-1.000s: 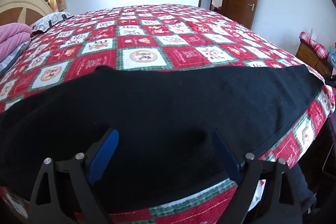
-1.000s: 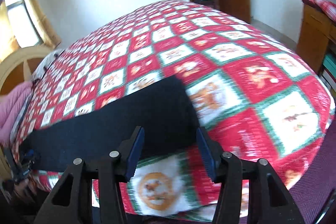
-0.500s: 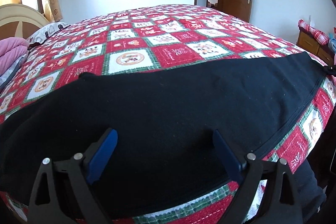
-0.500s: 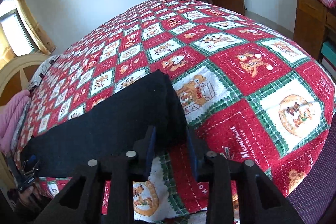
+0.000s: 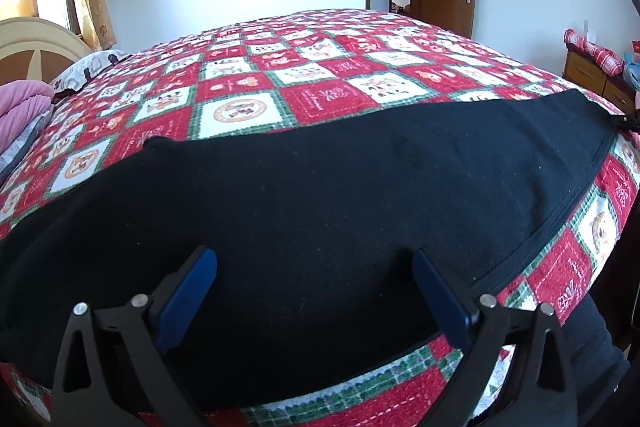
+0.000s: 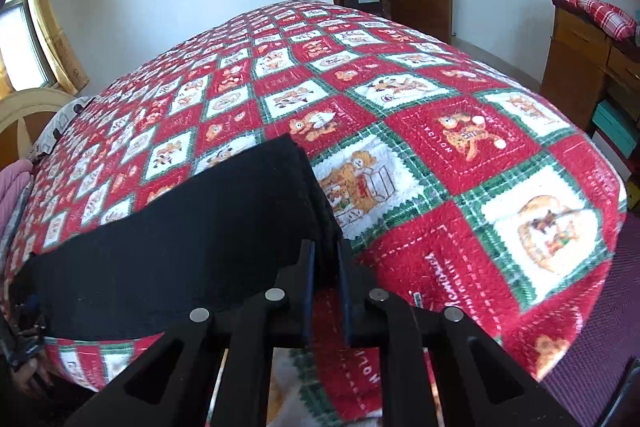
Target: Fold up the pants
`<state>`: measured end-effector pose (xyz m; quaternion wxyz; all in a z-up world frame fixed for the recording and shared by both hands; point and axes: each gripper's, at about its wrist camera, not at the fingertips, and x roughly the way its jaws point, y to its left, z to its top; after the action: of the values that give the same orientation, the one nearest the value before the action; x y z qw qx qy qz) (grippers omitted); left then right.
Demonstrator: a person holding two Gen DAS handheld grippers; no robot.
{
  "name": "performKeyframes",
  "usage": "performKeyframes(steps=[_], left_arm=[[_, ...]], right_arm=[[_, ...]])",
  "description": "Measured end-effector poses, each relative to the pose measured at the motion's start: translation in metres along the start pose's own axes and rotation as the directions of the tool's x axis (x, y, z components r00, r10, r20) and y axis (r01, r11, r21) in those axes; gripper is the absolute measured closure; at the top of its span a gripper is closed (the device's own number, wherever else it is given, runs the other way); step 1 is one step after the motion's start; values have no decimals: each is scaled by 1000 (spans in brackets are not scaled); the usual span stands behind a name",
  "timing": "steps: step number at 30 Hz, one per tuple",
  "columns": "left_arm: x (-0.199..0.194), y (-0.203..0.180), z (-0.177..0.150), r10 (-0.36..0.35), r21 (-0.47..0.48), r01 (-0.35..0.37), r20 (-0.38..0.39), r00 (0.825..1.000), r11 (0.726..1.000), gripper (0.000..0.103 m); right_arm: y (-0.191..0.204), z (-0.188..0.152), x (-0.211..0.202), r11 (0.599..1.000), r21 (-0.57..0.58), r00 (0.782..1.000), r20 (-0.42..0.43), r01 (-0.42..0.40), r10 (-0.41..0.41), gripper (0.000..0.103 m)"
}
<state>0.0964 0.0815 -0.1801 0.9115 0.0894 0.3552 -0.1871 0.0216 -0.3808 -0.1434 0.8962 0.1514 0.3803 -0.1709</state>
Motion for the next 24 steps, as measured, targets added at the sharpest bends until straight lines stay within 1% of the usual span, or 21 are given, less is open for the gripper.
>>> performKeyframes(steps=[4, 5, 6, 7, 8, 9, 11, 14, 19, 21, 24], left_arm=[[-2, 1, -1, -6, -8, 6, 2, 1000, 1000, 2], [-3, 1, -1, -6, -8, 6, 4, 1000, 1000, 2], [-3, 0, -2, -6, -9, 6, 6, 1000, 1000, 2], [-4, 0, -4, -6, -11, 6, 9, 1000, 1000, 2], [-4, 0, -5, -8, -16, 8, 14, 1000, 1000, 2], [-5, 0, -5, -8, -18, 8, 16, 1000, 1000, 2], [-5, 0, -6, -7, -18, 7, 19, 1000, 1000, 2], [-4, 0, -6, -10, -23, 11, 23, 1000, 1000, 2], [-6, 0, -6, -12, -24, 12, 28, 1000, 1000, 2], [-8, 1, -5, -20, -34, 21, 30, 999, 999, 2], [-12, 5, -4, -25, -52, 27, 38, 999, 998, 2]], right_arm=[[2, 3, -3, 1000, -14, 1000, -3, 1, -1, 91], [-1, 3, -4, 1000, -9, 1000, -4, -12, 12, 86], [-6, 4, -4, 999, 21, 999, -2, -40, 40, 84], [-14, 6, -6, 995, 68, 997, 3, -77, 77, 76], [-17, 7, -8, 991, 94, 996, 11, -94, 94, 64], [-23, 8, -11, 988, 117, 994, 27, -105, 102, 61], [-30, 8, -15, 982, 143, 992, 51, -120, 114, 60], [-39, 7, -12, 966, 195, 985, 51, -169, 162, 60], [-29, 7, -9, 971, 165, 985, 39, -173, 169, 60], [-24, 6, -5, 972, 148, 983, 28, -184, 182, 60], [-18, 4, -3, 976, 123, 984, 26, -179, 177, 60]])
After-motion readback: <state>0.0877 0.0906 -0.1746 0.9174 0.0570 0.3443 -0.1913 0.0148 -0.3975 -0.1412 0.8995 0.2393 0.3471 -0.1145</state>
